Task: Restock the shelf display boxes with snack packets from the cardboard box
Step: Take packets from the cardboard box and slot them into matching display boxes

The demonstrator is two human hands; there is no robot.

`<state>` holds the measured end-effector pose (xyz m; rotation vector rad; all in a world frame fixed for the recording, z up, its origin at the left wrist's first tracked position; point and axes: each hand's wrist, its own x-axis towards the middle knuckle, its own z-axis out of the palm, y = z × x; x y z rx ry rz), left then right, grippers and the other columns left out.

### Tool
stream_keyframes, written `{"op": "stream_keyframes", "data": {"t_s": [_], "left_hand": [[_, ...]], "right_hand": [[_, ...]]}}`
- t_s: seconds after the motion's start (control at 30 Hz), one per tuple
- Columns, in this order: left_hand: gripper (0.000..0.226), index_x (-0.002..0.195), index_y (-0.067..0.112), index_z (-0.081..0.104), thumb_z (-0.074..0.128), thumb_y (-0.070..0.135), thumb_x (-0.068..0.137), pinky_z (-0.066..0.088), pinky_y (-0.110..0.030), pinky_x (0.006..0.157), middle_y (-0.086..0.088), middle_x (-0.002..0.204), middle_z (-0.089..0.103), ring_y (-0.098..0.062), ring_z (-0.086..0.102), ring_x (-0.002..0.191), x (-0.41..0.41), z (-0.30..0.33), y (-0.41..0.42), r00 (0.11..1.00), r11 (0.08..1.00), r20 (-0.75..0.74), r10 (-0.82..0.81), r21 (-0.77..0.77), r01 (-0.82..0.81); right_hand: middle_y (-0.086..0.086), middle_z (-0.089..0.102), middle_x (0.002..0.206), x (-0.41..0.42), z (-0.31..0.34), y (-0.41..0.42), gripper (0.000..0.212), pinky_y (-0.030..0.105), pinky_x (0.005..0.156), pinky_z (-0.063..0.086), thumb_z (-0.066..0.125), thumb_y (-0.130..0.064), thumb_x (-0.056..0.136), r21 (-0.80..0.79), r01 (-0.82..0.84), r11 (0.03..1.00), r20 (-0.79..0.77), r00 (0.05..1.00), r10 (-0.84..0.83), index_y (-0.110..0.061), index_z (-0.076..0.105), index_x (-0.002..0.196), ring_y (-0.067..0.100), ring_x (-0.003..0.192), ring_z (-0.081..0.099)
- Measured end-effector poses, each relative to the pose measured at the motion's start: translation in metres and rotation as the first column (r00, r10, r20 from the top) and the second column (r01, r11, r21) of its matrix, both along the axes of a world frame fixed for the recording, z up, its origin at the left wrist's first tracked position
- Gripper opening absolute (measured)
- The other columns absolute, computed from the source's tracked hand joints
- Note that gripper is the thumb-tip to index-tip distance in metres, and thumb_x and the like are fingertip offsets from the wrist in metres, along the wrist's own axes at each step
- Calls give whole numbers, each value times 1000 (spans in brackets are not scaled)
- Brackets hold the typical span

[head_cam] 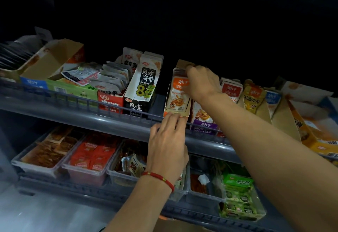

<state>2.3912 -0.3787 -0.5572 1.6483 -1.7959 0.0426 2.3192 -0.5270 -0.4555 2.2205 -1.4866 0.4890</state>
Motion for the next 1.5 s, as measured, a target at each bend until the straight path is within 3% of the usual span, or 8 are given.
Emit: {"op": "stream_keyframes", "data": {"t_s": [0.7,1.0,1.1,1.27,1.4,1.5], "left_hand": [[70,148,19,41,67,9,84,23,-40,122,1,157,36,-18,24,150,-1,-2,1,1000,1000,-19,-6,8,6],[68,144,18,48,66,1,81,29,-47,121,-3,157,41,-22,27,151,-8,-7,-2,999,999,0,-36,-40,36],[68,147,19,45,65,5,83,23,-47,124,-2,160,37,-21,23,153,-18,-9,-4,996,995,43,-85,-51,87],[77,154,18,34,65,10,84,8,-47,126,-3,166,22,-21,9,156,-37,-9,-10,979,988,144,-143,-36,150],[83,157,18,28,65,8,83,1,-50,126,-3,167,20,-21,6,156,-42,-10,-16,971,988,186,-153,-8,157],[79,152,19,37,66,6,80,9,-52,125,-3,159,37,-22,20,154,-42,-8,-19,977,989,158,-142,-14,146]], "right_hand": [[13,66,115,-2,14,-6,32,46,83,54,74,-23,90,7,48,999,51,998,-49,-14,64,119,35,106,63],[6,68,120,-70,20,-4,32,43,89,56,66,-26,95,33,-5,999,299,954,-5,-18,64,126,25,109,65],[8,60,129,-87,7,4,49,41,91,52,69,-38,91,44,-14,999,127,992,9,-20,56,135,27,116,58],[8,30,153,-91,-15,9,112,47,113,33,79,-68,66,97,5,995,-149,989,10,-26,24,154,30,140,31],[11,27,154,-89,-23,3,120,47,115,30,81,-65,67,53,38,998,-243,970,-24,-21,16,157,32,141,29],[12,37,147,-87,-28,0,102,46,109,37,81,-51,76,-27,9,1000,-252,968,-16,-17,24,155,31,135,37]]}}
